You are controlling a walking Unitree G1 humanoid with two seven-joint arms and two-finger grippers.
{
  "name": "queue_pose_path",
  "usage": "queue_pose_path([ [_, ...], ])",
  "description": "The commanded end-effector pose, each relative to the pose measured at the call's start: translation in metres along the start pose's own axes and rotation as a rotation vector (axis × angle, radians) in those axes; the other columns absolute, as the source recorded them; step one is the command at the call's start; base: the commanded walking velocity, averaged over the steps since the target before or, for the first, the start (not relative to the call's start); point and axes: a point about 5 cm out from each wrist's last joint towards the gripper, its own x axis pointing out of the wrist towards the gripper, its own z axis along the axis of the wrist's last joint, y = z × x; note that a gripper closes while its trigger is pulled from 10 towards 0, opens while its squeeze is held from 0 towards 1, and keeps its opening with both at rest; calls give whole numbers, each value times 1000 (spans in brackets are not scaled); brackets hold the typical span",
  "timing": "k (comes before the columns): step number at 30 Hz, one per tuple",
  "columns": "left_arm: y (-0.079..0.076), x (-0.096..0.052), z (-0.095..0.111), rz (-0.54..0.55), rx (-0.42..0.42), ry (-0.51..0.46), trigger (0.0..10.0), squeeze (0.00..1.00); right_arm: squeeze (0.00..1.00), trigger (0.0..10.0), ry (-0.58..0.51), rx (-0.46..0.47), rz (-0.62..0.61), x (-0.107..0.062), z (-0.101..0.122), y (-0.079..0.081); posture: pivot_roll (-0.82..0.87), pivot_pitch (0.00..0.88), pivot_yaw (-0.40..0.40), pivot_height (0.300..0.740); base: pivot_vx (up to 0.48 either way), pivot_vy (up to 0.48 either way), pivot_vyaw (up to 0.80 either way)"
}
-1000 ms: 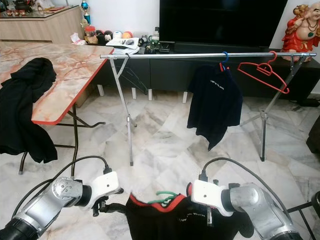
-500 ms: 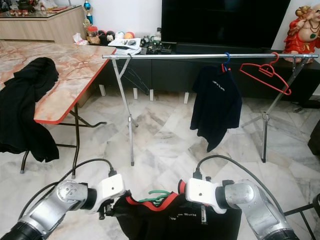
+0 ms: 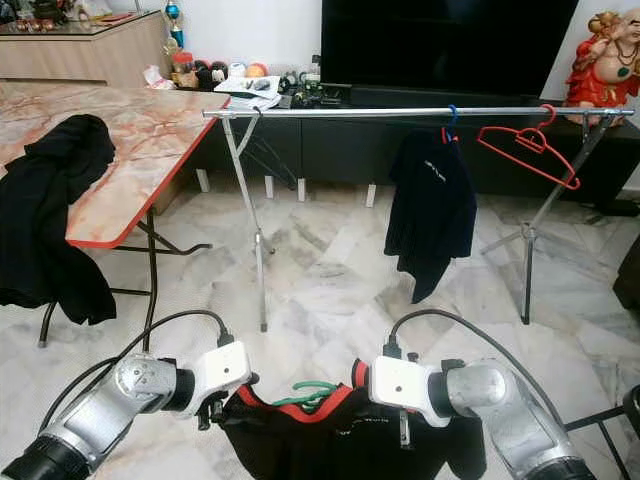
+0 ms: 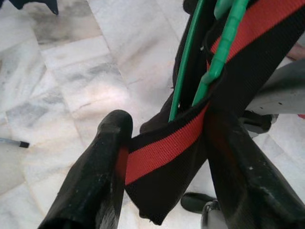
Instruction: Hang hanger
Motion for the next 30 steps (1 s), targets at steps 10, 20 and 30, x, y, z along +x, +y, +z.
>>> queue_pose_path([
  [10,3,-1,0,13,-5,8,0,0,0,10000,-39,-19,-41,-3,8,-7,-24,0,-20,740,0,0,0],
  [20,10,-2,-1,64,7,17,0,0,0,10000,-28,-11,-42,-3,6,-7,-25,0,-21,740,0,0,0],
  [30,42,-11,-10,342,35,117,0,0,0,10000,-13,-7,-40,-2,3,-6,-23,0,-21,740,0,0,0],
])
